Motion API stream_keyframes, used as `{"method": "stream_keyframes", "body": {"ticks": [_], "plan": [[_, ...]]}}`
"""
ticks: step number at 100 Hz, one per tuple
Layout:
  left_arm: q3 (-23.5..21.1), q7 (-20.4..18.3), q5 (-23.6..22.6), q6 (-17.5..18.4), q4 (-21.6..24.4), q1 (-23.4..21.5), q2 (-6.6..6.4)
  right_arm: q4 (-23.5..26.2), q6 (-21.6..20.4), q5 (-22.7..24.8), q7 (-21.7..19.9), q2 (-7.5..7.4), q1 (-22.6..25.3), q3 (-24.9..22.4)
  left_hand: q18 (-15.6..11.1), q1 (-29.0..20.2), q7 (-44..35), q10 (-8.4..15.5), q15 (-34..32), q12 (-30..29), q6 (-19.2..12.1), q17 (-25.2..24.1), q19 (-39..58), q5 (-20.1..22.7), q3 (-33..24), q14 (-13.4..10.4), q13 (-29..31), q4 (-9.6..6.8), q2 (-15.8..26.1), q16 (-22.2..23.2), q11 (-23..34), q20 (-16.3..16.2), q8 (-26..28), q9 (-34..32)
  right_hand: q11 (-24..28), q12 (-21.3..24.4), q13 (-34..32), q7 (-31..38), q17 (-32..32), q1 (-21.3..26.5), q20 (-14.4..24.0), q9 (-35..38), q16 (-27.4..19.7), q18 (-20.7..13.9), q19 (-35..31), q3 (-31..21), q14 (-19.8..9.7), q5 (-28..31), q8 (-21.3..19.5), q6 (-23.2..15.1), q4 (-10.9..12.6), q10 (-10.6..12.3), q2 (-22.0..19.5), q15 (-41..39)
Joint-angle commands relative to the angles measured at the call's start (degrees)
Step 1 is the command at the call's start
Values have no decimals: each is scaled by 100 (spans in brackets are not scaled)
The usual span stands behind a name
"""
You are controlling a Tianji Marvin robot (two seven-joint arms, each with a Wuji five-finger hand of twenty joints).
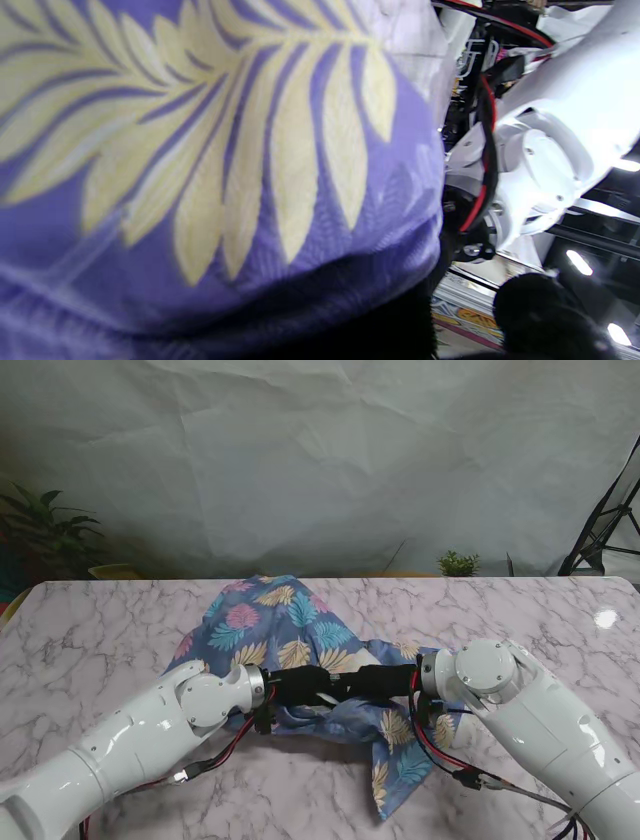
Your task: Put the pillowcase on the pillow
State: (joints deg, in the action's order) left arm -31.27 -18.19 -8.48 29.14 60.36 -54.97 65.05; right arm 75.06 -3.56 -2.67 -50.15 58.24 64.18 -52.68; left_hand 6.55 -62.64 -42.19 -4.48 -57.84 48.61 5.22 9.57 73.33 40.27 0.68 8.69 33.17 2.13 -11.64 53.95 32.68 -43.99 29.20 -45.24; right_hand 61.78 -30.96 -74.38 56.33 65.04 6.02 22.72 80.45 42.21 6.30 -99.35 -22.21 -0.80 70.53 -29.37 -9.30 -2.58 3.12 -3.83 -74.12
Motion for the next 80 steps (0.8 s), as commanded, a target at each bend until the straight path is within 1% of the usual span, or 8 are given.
{"method": "stream_keyframes", "body": {"ticks": [1, 28, 40, 56, 67, 74, 77, 80], "plan": [[142, -265, -13, -37, -269, -92, -47, -250, 34, 19, -45, -88, -112, -17, 155, -533, -284, -161, -82, -22, -302, 116, -201, 446, -264, 177, 492, -136, -256, -19, -73, 100, -66, -403, -211, 119, -102, 22, 20, 143, -150, 310, -271, 245, -118, 186, 241, 167, 44, -263, 52, -144, -239, 263], [316, -419, 128, 82, -350, -1, -57, -1164, -29, -215, -362, -30, -481, 496, 127, -507, -361, -148, -150, -16, -324, 190, -154, 525, -348, 155, 597, -135, -317, -52, -76, 124, -96, -524, -2238, 878, -68, -757, -932, 233, -1106, 277, -1349, 1129, 1263, 774, 553, -453, 358, 4, 138, -431, -814, 2602], [363, -493, 179, 106, -356, 33, -71, -1471, -354, -128, -382, -33, -688, 819, 114, -492, -379, -158, -197, -15, -319, 206, -129, 540, -387, 153, 618, -133, -340, -54, -75, 131, -111, -548, -2627, 903, -79, -871, -2194, 258, -861, 190, -1662, 609, 2185, 1279, 474, -582, 577, -61, 195, -387, -1247, 3408], [404, -558, 236, 128, -375, 51, -80, -1714, -779, 155, -95, -20, -792, 985, 105, -473, -398, -162, -224, -14, -309, 214, -114, 546, -440, 148, 624, -126, -360, -69, -77, 148, -123, -570, -2826, 1020, -3, -889, -2672, 188, -771, 145, -1890, 397, 2598, 1460, 501, -539, 712, -87, 216, -366, -1529, 4063], [422, -577, 217, 134, -364, 64, -97, -1862, -993, 70, -104, 5, -865, 1090, 103, -450, -412, -158, -246, -14, -321, 233, -101, 548, -471, 139, 640, -116, -362, -79, -72, 159, -125, -579, -583, 217, -97, 249, -1946, 192, -566, 333, -868, 330, 2181, 1639, 562, 389, 589, -107, 236, -321, -1646, 1423], [405, -579, 203, 121, -353, 56, -103, -1820, -992, -13, -96, 17, -798, 1022, 106, -441, -418, -171, -259, -16, -308, 240, -97, 547, -487, 138, 647, -109, -365, -85, -72, 169, -127, -580, 1097, -405, -83, 1480, -686, 241, -601, 306, -98, 575, 1283, 1543, 538, 515, 14, -189, 265, -387, -1459, -721], [403, -582, 203, 116, -355, 55, -104, -1770, -987, -10, -76, 12, -756, 978, 107, -454, -417, -172, -262, -17, -307, 238, -96, 544, -499, 137, 646, -109, -380, -87, -70, 173, -128, -582, 1631, -628, -80, 1816, -269, 192, -944, 296, 198, 611, 720, 1390, 409, 549, -205, -202, 260, -426, -1338, -1459], [403, -591, 202, 109, -352, 57, -108, -1698, -1020, 44, -8, -3, -709, 923, 110, -449, -419, -172, -268, -18, -302, 239, -92, 545, -504, 138, 652, -104, -381, -90, -72, 176, -128, -583, 2239, -925, -78, 2219, -63, 205, -649, 282, 556, 489, 14, 1305, 213, 573, -438, -249, 272, -461, -1226, -2237]]}}
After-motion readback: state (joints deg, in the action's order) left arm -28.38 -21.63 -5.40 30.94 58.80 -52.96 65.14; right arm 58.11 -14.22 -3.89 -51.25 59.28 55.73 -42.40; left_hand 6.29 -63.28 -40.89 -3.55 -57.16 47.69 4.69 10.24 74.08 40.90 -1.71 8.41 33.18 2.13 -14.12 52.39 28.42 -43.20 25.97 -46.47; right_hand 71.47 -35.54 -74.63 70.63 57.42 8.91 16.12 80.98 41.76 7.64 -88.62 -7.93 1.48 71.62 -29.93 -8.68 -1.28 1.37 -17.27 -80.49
